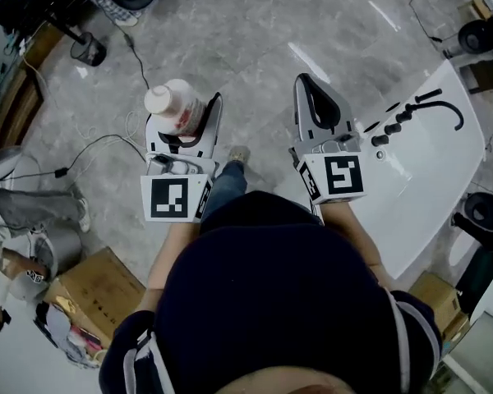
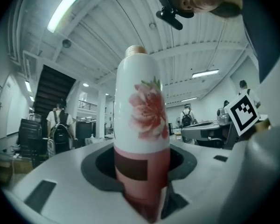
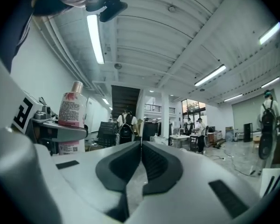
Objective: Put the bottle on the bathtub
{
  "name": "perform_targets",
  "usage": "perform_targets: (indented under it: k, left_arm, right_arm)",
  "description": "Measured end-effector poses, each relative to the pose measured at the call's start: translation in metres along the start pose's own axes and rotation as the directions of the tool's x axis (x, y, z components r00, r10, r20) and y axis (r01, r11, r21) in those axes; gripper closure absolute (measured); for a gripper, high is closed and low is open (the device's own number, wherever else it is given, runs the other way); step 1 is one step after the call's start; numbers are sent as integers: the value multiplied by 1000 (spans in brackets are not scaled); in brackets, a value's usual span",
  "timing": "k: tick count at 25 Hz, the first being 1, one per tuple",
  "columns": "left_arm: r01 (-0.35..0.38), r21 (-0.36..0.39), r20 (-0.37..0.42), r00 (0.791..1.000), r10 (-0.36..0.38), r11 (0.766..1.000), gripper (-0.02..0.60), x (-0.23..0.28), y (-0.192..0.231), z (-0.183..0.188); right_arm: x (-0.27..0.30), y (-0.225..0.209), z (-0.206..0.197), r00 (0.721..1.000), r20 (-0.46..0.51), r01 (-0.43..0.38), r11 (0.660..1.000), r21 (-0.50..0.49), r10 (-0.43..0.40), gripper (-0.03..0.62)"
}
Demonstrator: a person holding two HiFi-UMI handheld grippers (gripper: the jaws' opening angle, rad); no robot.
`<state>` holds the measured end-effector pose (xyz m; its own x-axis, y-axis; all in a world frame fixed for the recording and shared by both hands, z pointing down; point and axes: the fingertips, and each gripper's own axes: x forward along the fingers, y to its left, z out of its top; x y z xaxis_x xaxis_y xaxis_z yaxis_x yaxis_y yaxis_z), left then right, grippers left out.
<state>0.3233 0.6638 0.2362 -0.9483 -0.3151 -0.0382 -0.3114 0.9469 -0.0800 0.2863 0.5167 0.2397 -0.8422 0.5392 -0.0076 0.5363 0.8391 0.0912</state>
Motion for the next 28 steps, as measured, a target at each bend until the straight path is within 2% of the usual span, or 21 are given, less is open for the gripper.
perform_targets:
  k: [3,5,8,12,16,20,22,25,28]
  left_arm:
    - [125,5,23,992,-125,992,348,59,6,5]
    - [208,5,61,976,-208,978,348,94,9,10]
    - [326,-1,62,944,-325,945,348,141,10,7]
    - [465,-29,57,885,-463,885,348,191,-4,-3]
    - [555,-59,70,831,-552,830,348,219,-32,-11]
    - [650,-96,79,760,-645,754,348,240,-66,-14]
    - [685,-109,81,729,-680,721,348,254,-83,-16]
    - [722,-120,77,692,-718,682,348,273,-113,-19]
    - [748,-115,86,663,-743,654,348,294,-147,-17]
  right_arm:
    - [30,-34,1,994,-1,105,994,-6,-105,566]
    - [47,-54,0,984,-5,180,984,1,-180,566]
    - [64,-79,-6,955,-23,296,955,6,-296,566]
    - [62,-110,-16,894,-64,444,896,1,-443,566]
    - [38,-135,-27,829,-115,550,835,-15,-548,566]
    - [13,-158,-33,746,-152,653,757,-23,-648,566]
    - [5,-172,-35,714,-161,687,726,-29,-681,566]
    - [-9,-197,-41,680,-169,719,694,-33,-713,566]
    - [-20,-232,-48,664,-160,736,676,-38,-731,566]
